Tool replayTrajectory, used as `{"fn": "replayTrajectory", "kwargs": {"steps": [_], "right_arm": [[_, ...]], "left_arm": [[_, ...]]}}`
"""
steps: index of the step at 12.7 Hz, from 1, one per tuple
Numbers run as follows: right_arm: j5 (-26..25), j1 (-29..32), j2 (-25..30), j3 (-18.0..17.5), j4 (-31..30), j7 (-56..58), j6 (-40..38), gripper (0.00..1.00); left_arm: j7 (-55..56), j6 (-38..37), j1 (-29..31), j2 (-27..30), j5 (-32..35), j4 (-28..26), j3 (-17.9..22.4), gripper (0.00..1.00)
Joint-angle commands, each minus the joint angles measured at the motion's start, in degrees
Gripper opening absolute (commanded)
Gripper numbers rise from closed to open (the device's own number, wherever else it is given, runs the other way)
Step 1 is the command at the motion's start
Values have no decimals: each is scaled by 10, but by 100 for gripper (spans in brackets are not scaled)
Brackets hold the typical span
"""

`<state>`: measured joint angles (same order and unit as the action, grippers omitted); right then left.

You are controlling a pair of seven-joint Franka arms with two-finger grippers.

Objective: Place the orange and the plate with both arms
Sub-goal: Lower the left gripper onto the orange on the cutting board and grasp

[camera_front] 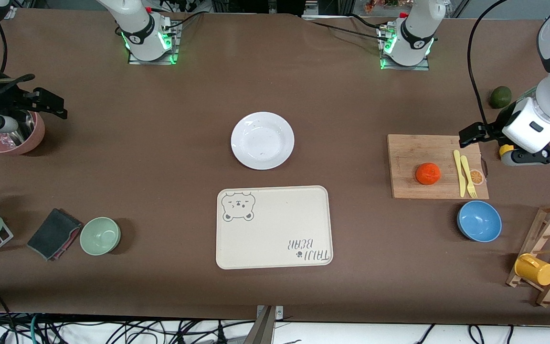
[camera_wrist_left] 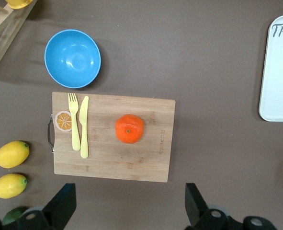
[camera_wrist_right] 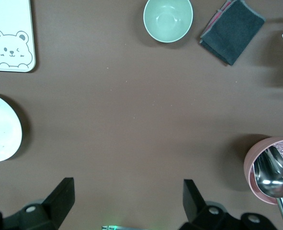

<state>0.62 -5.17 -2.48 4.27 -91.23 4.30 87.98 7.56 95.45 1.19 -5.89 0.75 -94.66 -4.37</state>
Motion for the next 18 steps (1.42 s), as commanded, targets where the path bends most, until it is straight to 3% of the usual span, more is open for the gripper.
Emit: {"fn": "replayTrajectory", "kwargs": {"steps": [1, 5, 8, 9, 12, 13, 18], "right_arm": [[-7, 0, -6, -1, 18, -2, -13, 100], [-7, 0, -6, -1, 17, -3, -14, 100], [-7, 0, -6, -1, 17, -2, -13, 100], [-7, 0, -6, -1, 17, -2, -14, 100], [-7, 0, -6, -1, 17, -2, -14, 100], [-7, 0, -6, -1, 17, -2, -14, 100], [-7, 0, -6, -1, 17, -2, -14, 100]], "left_arm": [[-5, -3, -1, -13, -14, 11, 2, 100], [-6, 0, -1, -22, -13, 12, -2, 100], [-2, 8, 0, -92, -8, 32, -1, 100], [-3, 10, 6, -152, -7, 44, -2, 100], [-10, 17, 6, -170, -1, 48, -2, 100], [-11, 46, 10, -176, -1, 31, -2, 100], [-11, 253, 16, -126, 6, -159, -1, 100]]}}
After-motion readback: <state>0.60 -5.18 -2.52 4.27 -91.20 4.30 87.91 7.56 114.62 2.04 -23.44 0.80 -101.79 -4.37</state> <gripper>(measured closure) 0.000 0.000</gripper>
